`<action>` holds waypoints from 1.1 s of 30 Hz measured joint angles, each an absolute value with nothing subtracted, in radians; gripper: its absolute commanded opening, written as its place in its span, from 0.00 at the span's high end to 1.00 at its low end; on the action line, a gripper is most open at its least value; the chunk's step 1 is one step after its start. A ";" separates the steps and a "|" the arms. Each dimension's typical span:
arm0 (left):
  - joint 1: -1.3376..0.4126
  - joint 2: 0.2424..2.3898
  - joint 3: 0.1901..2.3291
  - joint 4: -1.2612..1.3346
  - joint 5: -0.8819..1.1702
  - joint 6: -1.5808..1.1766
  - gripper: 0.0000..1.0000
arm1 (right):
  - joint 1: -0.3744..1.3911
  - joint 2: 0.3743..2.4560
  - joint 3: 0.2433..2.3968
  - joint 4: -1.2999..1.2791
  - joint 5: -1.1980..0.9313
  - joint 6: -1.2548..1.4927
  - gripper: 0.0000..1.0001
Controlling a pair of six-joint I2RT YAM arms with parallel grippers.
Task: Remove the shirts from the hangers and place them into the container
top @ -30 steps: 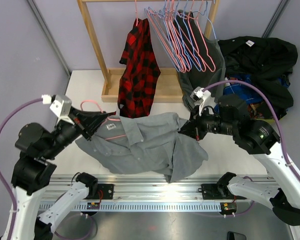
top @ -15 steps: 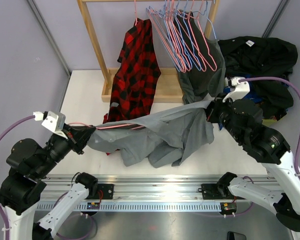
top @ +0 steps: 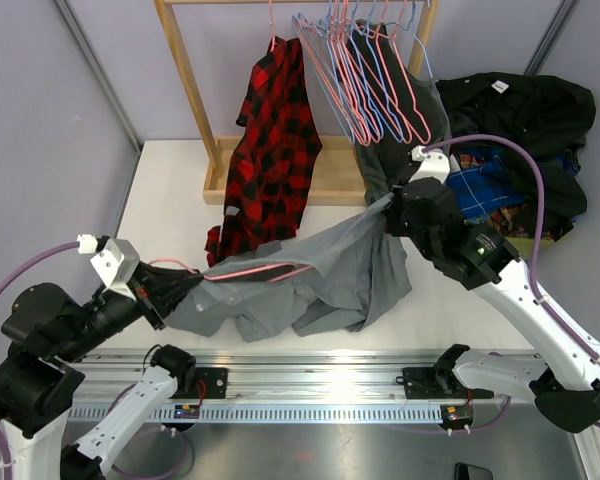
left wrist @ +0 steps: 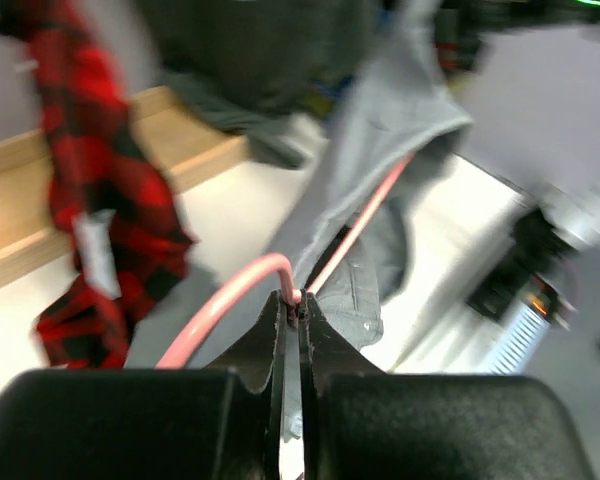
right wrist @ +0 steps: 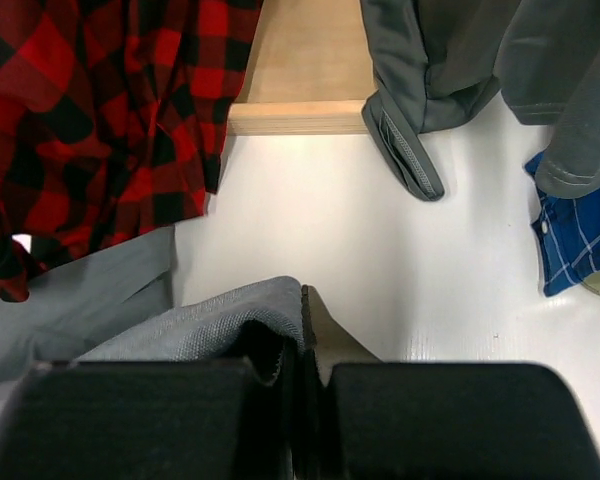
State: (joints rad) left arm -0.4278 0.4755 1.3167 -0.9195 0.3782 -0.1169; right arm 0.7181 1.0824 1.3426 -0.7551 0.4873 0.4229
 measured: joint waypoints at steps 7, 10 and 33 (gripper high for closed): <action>-0.468 0.501 1.433 -0.957 0.656 -0.030 1.00 | 0.717 1.085 1.340 -0.752 0.455 0.426 1.00; -0.480 0.501 1.468 -0.981 0.718 0.007 1.00 | 0.717 1.079 1.338 -0.752 0.430 0.427 1.00; -0.537 0.450 1.228 -0.529 0.620 -0.249 1.00 | 0.781 1.271 1.217 -0.654 -0.006 0.374 1.00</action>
State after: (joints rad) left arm -0.5365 0.4503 1.2282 -0.5289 0.6197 -0.2485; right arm 0.7807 1.2713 1.2175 -0.6544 -0.0059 0.3744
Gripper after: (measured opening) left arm 0.024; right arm 0.010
